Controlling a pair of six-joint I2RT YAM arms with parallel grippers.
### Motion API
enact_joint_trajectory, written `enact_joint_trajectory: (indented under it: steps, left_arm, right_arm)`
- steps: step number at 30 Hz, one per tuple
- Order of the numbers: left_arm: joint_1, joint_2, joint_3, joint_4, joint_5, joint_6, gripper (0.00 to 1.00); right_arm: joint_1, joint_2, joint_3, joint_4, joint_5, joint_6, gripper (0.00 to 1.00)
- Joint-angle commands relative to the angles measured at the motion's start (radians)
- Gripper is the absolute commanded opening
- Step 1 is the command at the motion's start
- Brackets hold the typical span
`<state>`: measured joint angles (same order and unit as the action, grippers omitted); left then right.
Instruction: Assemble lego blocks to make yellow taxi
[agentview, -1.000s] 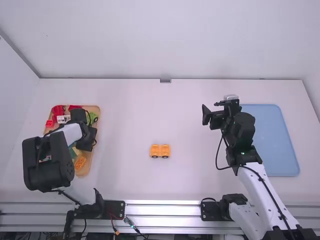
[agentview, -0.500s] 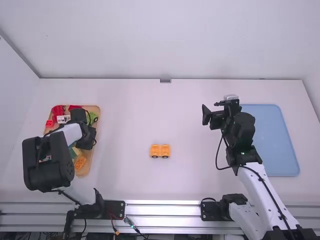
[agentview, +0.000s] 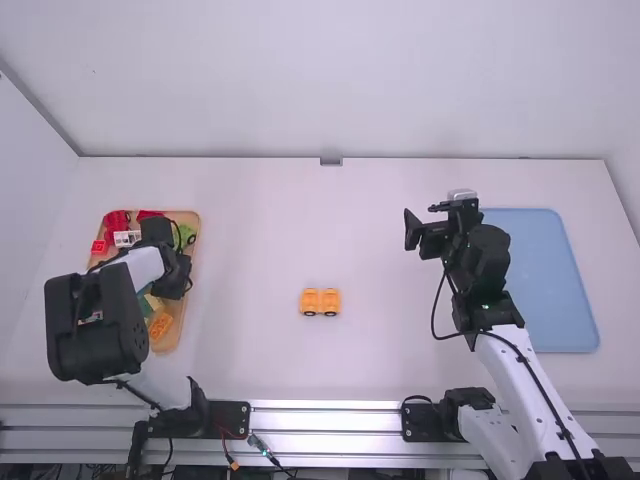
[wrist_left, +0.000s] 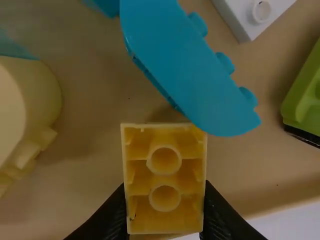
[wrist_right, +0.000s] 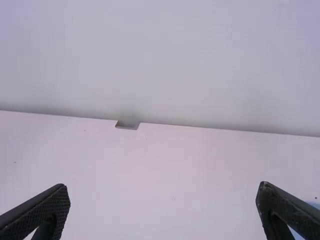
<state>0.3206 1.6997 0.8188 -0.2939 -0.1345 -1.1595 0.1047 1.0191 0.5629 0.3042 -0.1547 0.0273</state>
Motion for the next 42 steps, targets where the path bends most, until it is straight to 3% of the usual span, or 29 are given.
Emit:
enact_joint_trajectory:
  steps: [1,7,13,19,23,25,29,32,41,42]
  left_arm:
    - [0.002,0.010,0.010,-0.011,-0.012,0.024,0.28]
    - [-0.001,0.004,0.085,-0.078,-0.006,0.061,0.27]
    - [0.000,-0.059,0.185,-0.117,0.061,0.265,0.20]
    - [-0.008,-0.206,0.207,-0.086,0.248,0.467,0.16]
    - [-0.008,-0.336,0.197,-0.058,0.461,0.647,0.16]
    - [-0.018,-0.401,0.173,-0.007,0.659,0.777,0.20]
    - [-0.056,-0.436,0.138,0.054,0.821,0.865,0.22]
    - [-0.127,-0.439,0.100,0.130,0.980,0.968,0.25]
    - [-0.314,-0.397,0.034,0.334,1.244,1.158,0.22]
    - [-0.349,-0.384,0.029,0.363,1.250,1.172,0.22]
  right_arm:
    - [0.001,-0.007,0.032,0.003,-0.006,0.003,0.99]
    - [0.001,-0.007,0.032,0.003,-0.024,0.003,0.99]
    - [0.001,-0.007,0.032,0.030,-0.179,0.003,0.99]
    - [0.021,0.032,0.032,0.103,-0.241,0.131,0.99]
    - [0.045,0.123,0.033,0.216,-0.269,0.239,0.99]
    - [0.055,0.207,0.046,0.307,-0.367,0.301,0.99]
    - [0.052,0.331,0.110,0.363,-0.539,0.363,0.99]
    - [0.061,0.494,0.237,0.381,-0.824,0.408,0.99]
    - [0.105,0.774,0.532,0.369,-1.339,0.421,0.98]
    - [0.116,0.801,0.566,0.369,-1.400,0.422,0.92]
